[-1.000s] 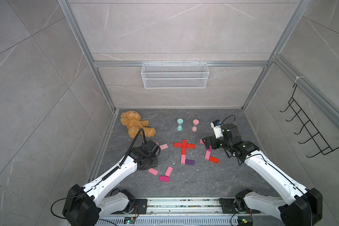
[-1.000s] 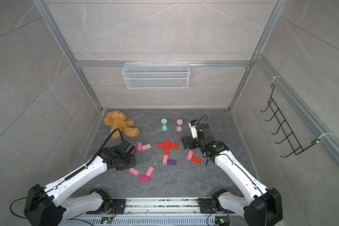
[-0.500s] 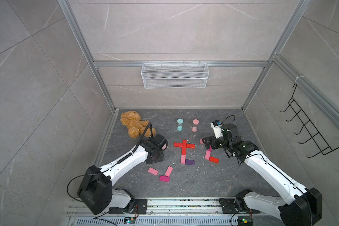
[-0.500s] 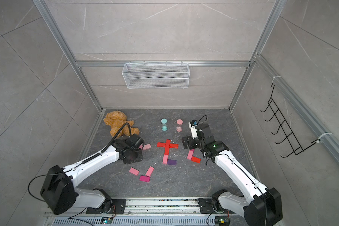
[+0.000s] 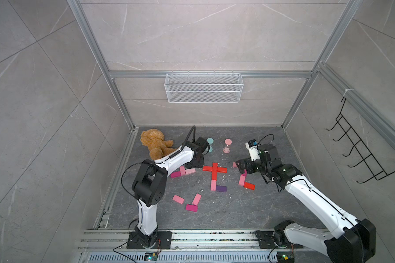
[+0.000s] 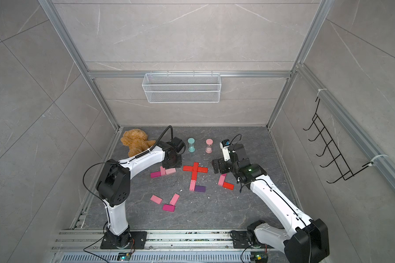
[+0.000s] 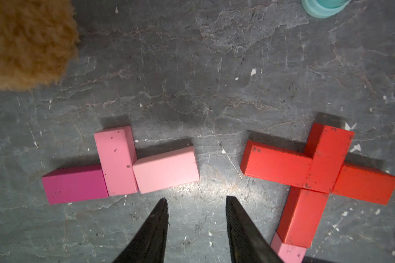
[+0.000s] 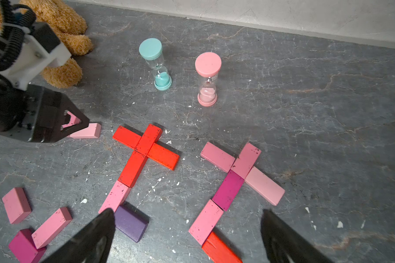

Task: Assemble the letter t with building blocks
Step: Adjust the building block at the center of the board.

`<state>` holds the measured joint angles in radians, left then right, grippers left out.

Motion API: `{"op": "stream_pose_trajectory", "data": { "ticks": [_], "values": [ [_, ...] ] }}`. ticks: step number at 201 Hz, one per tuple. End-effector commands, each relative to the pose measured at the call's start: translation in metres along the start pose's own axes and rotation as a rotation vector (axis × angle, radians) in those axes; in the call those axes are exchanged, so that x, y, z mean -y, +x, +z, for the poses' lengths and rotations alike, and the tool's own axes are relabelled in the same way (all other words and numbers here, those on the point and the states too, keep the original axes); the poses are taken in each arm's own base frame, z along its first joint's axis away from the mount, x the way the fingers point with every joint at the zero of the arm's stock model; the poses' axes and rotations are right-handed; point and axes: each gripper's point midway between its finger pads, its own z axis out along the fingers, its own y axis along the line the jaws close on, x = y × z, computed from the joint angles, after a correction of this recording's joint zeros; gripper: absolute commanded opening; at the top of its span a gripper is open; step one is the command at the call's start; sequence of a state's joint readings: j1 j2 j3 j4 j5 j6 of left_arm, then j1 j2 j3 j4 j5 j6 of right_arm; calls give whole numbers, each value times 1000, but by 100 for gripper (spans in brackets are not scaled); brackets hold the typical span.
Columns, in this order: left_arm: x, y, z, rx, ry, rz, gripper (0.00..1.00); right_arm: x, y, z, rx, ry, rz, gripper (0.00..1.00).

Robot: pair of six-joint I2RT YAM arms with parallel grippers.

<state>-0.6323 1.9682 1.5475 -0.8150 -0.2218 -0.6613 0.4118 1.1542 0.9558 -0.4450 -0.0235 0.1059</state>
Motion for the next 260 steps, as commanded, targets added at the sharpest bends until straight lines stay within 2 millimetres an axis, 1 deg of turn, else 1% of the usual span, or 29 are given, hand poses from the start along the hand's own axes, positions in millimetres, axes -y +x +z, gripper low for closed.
{"op": "stream_pose_trajectory", "data": {
  "ticks": [1,53,82,123,159,212,260],
  "values": [
    [-14,-3,-1,-17,-98,48,45,-3,-14,-12,44,-12,12,100],
    [-18,3,11,-53,-138,70,45,-4,-14,-12,47,-16,12,100],
    [-13,4,18,-60,-121,91,45,-4,-15,-12,48,-15,12,100],
    [-12,4,25,-72,-132,101,45,-4,-14,-11,46,-16,11,100],
    [-17,4,27,-78,-170,116,45,-4,-14,-11,46,-14,10,100],
    [-17,4,34,-89,-183,132,45,-3,-12,-9,38,-12,9,100],
    [-21,4,34,-95,-211,147,46,-3,-12,-8,36,-11,7,100]
  ]
}}
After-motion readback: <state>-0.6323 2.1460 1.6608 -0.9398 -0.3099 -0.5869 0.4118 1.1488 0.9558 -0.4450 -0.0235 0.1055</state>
